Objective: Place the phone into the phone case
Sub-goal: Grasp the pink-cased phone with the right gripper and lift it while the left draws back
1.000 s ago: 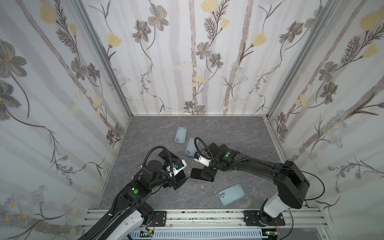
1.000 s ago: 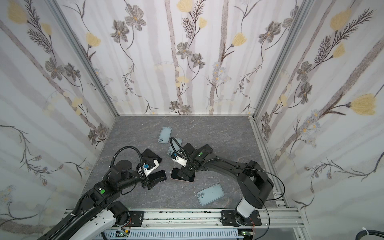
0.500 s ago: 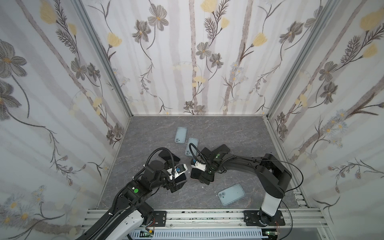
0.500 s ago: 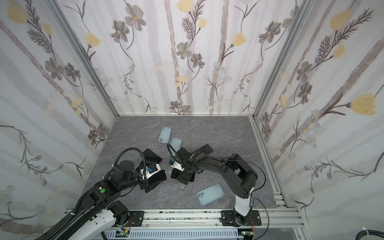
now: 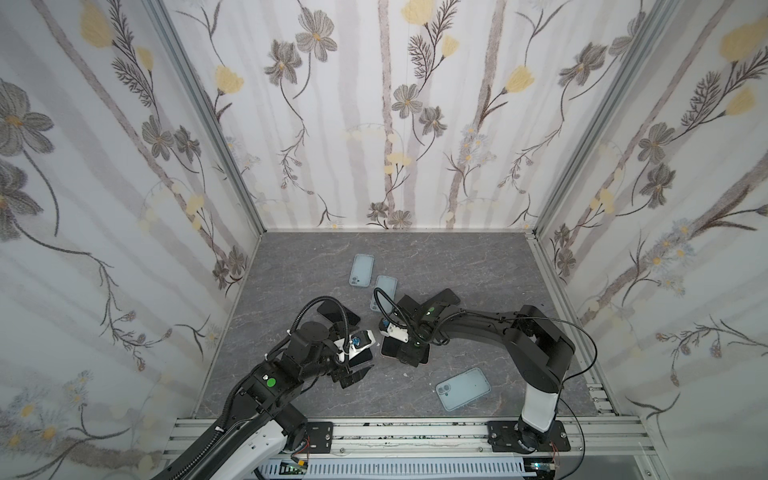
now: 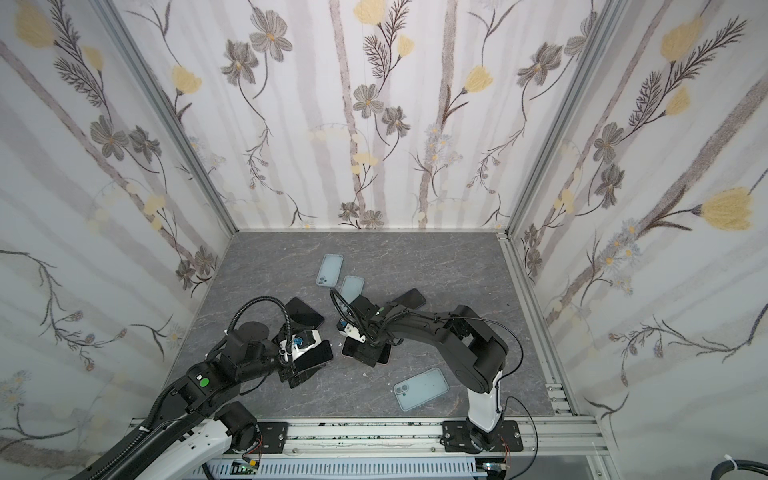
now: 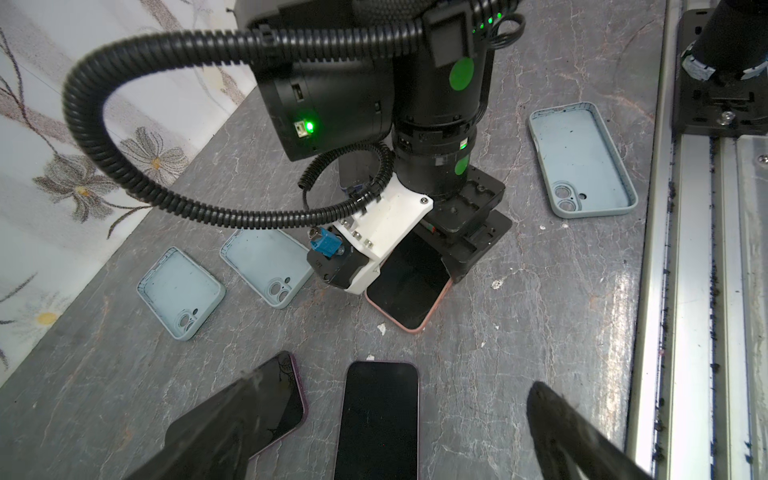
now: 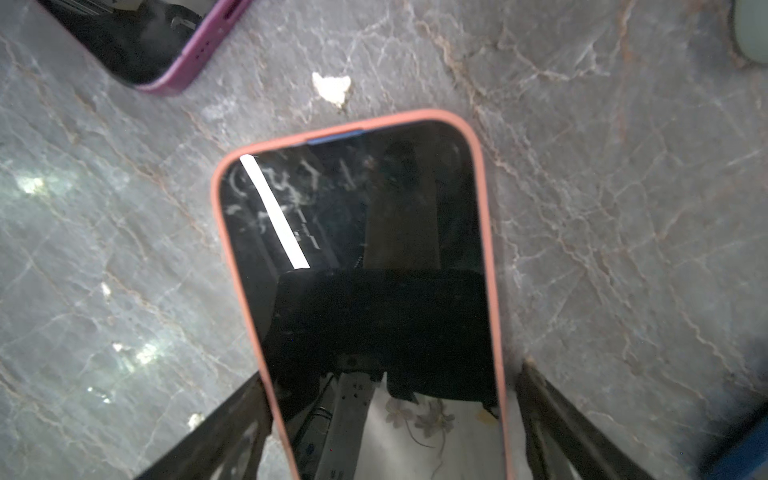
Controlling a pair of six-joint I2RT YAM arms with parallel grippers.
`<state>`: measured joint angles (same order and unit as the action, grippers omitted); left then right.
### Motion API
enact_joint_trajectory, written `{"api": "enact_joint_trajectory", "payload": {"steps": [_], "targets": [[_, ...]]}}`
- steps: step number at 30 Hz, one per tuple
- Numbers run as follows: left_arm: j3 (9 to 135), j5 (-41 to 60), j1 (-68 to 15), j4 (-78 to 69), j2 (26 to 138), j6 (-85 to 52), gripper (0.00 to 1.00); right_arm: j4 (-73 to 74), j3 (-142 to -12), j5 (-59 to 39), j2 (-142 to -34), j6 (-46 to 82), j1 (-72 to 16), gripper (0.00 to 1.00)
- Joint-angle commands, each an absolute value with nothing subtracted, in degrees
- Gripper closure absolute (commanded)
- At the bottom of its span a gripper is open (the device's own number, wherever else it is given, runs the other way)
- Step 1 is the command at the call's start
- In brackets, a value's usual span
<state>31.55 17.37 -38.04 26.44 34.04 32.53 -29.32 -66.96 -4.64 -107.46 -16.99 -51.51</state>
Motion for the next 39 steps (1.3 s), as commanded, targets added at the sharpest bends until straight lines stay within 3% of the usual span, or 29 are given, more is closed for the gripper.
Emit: {"api": "enact_joint_trajectory", "payload": {"steps": [1,13,25,39], "targets": [[32.4,17.1,-38.1,26.7,34.0,33.3,0.00,-33.6,-66.7,-4.4,-108.5,-17.2,-51.5,0.16],[32.1,16.6,-38.3,25.7,33.8,33.8,0.00,-33.5,-66.6,-1.0,-105.8,-12.5,-51.5,0.30],[31.0,13.1,-38.3,13.8,33.4,28.1,0.00,-27.7,-61.6,-2.7,-93.6,-2.9,-47.4,0.33],[30.8,9.8,-38.3,-2.1,41.5,20.0,0.00,-27.5,-58.3,-4.6,-77.8,3.5,-26.5,0.33]]}}
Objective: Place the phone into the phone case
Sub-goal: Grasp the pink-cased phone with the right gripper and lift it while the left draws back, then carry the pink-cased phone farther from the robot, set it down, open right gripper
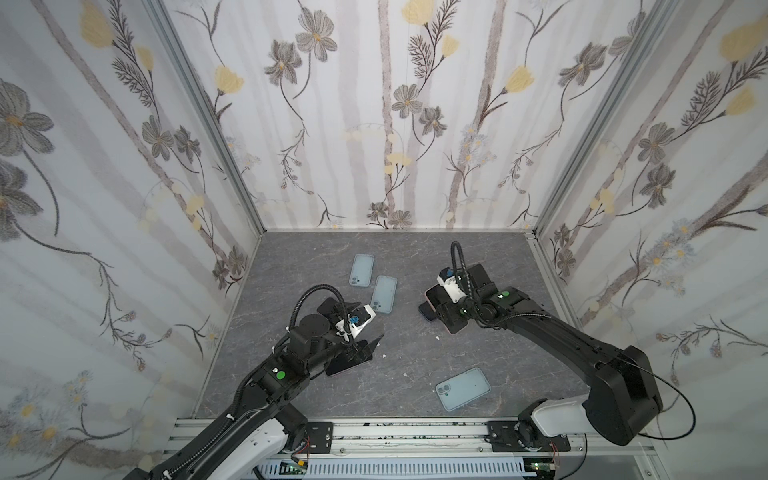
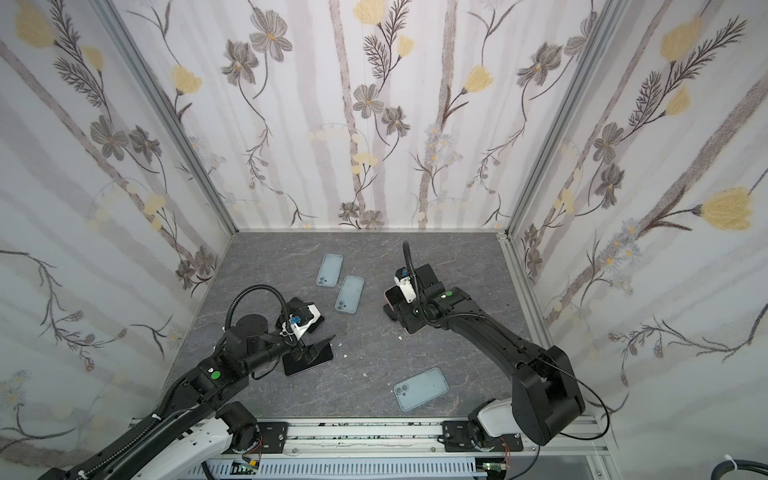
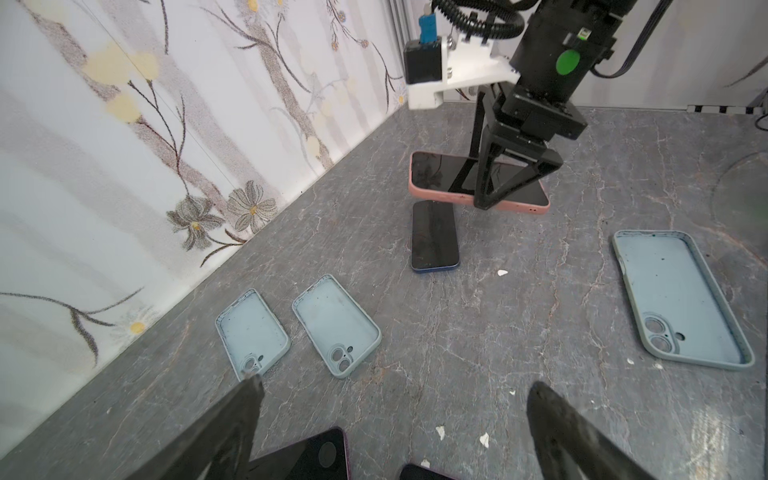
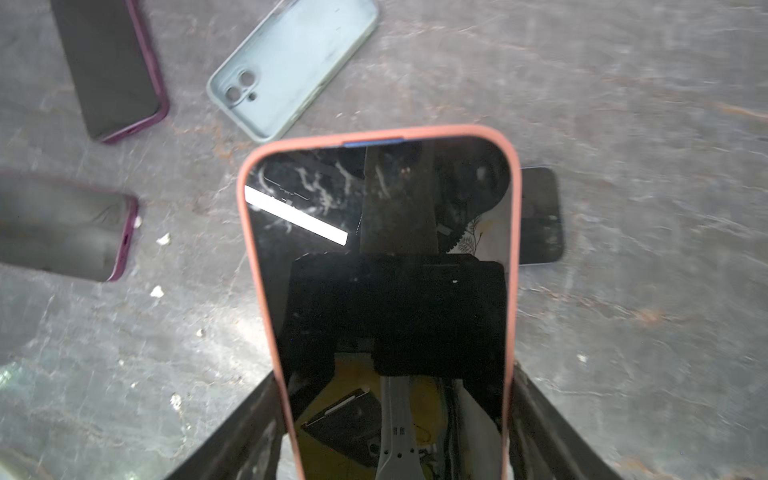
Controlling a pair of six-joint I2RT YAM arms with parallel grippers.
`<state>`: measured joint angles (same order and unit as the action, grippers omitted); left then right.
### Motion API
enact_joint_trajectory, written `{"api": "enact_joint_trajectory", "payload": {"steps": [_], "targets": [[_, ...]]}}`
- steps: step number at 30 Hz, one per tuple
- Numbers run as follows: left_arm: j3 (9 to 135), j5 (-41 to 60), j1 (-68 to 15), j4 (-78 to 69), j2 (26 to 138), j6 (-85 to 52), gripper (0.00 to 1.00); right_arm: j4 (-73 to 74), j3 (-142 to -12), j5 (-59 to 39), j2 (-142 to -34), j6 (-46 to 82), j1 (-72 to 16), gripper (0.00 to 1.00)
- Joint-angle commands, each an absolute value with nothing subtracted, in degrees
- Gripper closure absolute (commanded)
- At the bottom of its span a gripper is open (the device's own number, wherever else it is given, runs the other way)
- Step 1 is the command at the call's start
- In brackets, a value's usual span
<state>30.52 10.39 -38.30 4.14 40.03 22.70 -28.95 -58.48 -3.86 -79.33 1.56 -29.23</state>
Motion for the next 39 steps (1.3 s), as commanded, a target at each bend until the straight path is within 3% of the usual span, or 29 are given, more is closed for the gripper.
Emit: {"api": "enact_joint_trajectory", "payload": {"steps": [1,8,18,26,39], "targets": [[31.1,10.0,-38.4,-3.1,42.7,19.3,0.00,-27.6,-58.2,-4.6,-77.3,3.6,-24.6,0.33],[33.0,12.1,-38.3,-10.5,49.9,14.8,0.00,-28.9,-59.7,-3.8,-79.6,3.2,-10.9,0.33],[42.7,10.7,-38.4,-14.3,64.1,5.6,0.00,-29.6,-72.7,-4.3,-96.0,0.1,3.4,0.33],[43.7,11.6,-38.4,-15.8,68.2,0.1,0.00,-33.3,-88.5,-5.1,-111.7,-2.9,7.4,0.33],[44.2,9.7,-38.4,-12.0,69.0,-3.0,0.00,-36.2,-102.1,-4.6,-127.7,-3.3,8.5,0.33]]}}
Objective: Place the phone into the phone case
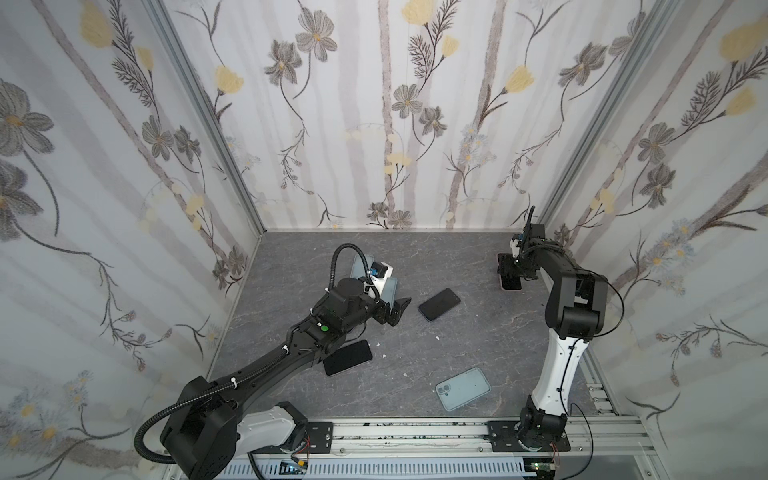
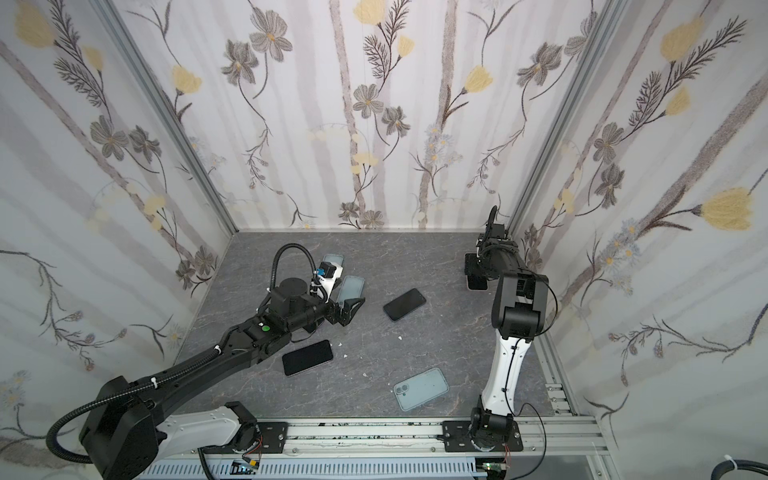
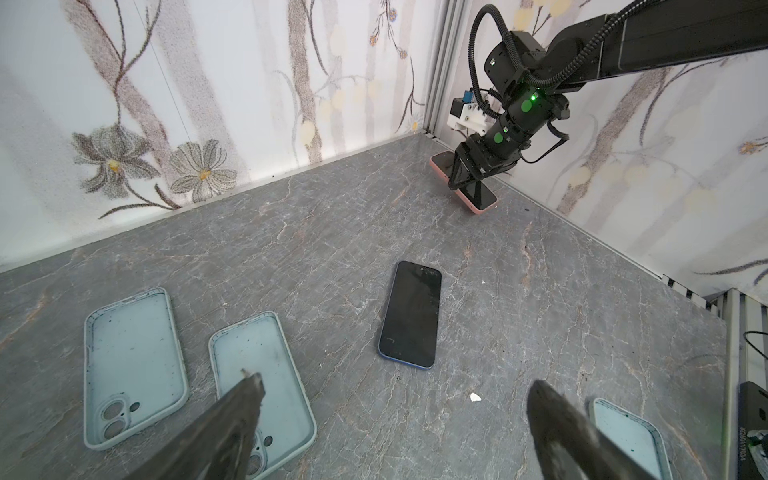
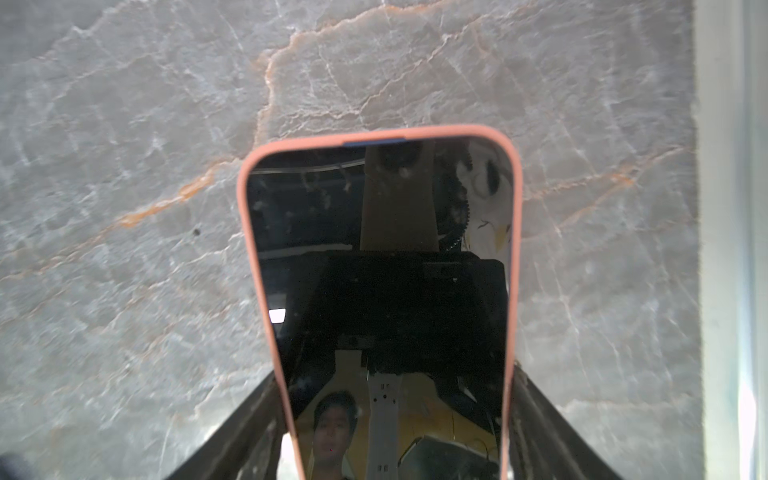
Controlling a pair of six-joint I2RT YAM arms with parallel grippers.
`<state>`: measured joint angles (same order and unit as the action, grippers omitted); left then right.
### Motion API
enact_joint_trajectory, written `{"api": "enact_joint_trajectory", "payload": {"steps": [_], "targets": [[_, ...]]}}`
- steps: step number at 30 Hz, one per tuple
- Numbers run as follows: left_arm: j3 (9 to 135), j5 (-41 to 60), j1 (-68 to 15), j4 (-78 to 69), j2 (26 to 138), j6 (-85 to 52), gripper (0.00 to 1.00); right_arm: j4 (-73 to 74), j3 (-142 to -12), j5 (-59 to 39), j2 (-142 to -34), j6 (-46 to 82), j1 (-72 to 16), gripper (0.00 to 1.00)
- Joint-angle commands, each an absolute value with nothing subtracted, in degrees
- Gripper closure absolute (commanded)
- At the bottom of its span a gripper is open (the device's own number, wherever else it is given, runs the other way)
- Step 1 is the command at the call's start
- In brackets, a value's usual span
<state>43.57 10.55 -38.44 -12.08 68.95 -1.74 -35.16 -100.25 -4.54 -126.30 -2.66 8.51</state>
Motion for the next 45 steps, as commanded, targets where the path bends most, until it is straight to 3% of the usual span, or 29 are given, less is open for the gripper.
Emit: {"api": "enact_joint_trajectory", "payload": {"steps": [1,9,14,19,31,45], "targets": [[44.2,9.7,-38.4,-11.9,69.0,-3.1,0.00,-36.6,-102.9,-4.3,-128.7,-3.5,8.5,0.33],[44.1,9.3,-38.4,-10.9,68.3,-3.1,0.00,-37.3,-103.9,-1.8,-132.2,-3.7,8.5,0.28],[44.3,9.0,-38.4,-10.5,68.1,-3.1,0.00,-37.8,-104.0,-1.1,-132.5,-3.8,8.5,0.19],[44.7,9.0,-38.4,-9.9,67.7,-3.4,0.00,-37.9,-104.0,-1.3,-130.7,-3.7,8.5,0.11],[44.9,6.9,-38.4,-6.8,64.3,-3.9,0.00,-37.3,-103.3,-4.6,-122.1,-0.5,8.3,0.06],[45.9,1.8,-38.4,4.9,61.0,-6.1,0.00,-28.1,-77.7,-8.2,-100.3,6.1,-2.1,0.10]]}}
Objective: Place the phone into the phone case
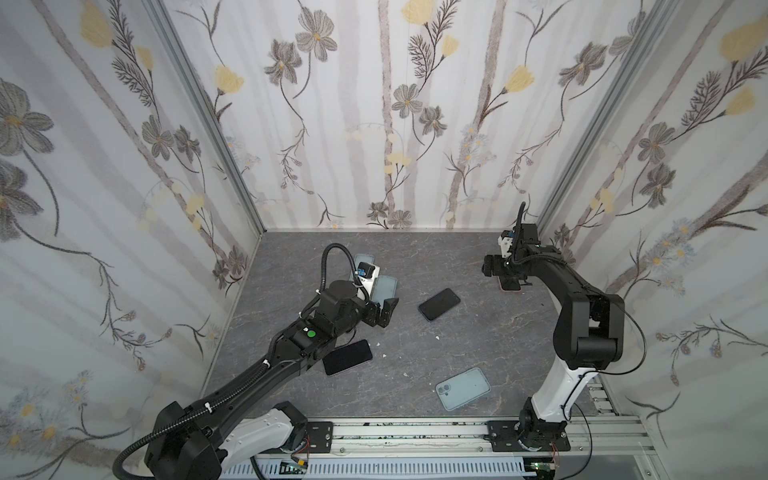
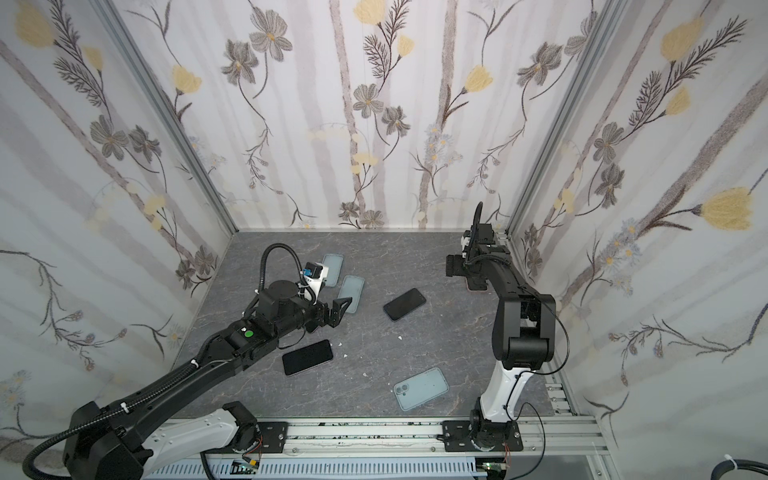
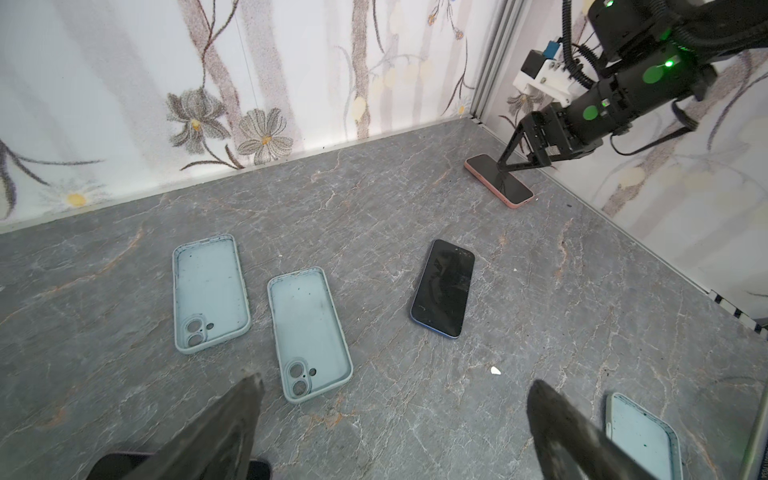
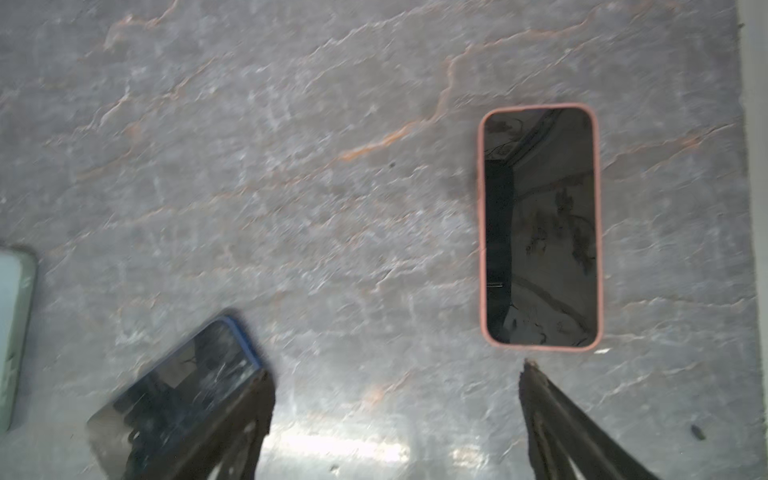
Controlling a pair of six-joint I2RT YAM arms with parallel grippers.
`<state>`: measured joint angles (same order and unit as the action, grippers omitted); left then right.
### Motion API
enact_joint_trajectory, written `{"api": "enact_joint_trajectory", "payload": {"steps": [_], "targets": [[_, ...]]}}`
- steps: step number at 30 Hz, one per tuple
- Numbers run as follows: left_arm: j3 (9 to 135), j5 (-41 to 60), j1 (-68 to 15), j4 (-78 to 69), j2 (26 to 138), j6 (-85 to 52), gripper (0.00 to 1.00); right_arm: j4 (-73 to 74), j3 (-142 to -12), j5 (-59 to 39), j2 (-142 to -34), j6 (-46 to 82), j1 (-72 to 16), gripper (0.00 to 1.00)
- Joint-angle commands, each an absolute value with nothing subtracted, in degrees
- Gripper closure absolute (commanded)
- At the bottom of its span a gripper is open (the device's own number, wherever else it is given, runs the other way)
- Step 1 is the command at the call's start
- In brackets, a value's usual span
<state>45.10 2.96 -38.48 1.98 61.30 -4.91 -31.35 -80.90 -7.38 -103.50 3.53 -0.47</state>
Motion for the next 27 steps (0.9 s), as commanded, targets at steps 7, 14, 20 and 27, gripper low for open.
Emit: {"api": "enact_joint_trajectory", "payload": {"steps": [7,14,20,27], "targets": [[45.9,4.6,-38.8,7.0,61.4,-4.2,0.02,-29.2,-67.0,-7.2,-85.0,9.5,-10.1,0.13],[46.2,4.5,-45.2,7.0,63.6,4.5,0.07,-34.8,-61.6,-2.6,-68.4,9.8,-15.6,0.15],[48.8,5.7,-54.2,4.2,73.0,2.4,0.17,-36.6,-61.7,2.4,-55.7,8.7,-15.7,0.19],[54.6,3.0,-64.9,2.5,87.2,0.6,0.20,-37.7,-62.6,5.9,-49.5,6.5,-15.7,0.19]]}}
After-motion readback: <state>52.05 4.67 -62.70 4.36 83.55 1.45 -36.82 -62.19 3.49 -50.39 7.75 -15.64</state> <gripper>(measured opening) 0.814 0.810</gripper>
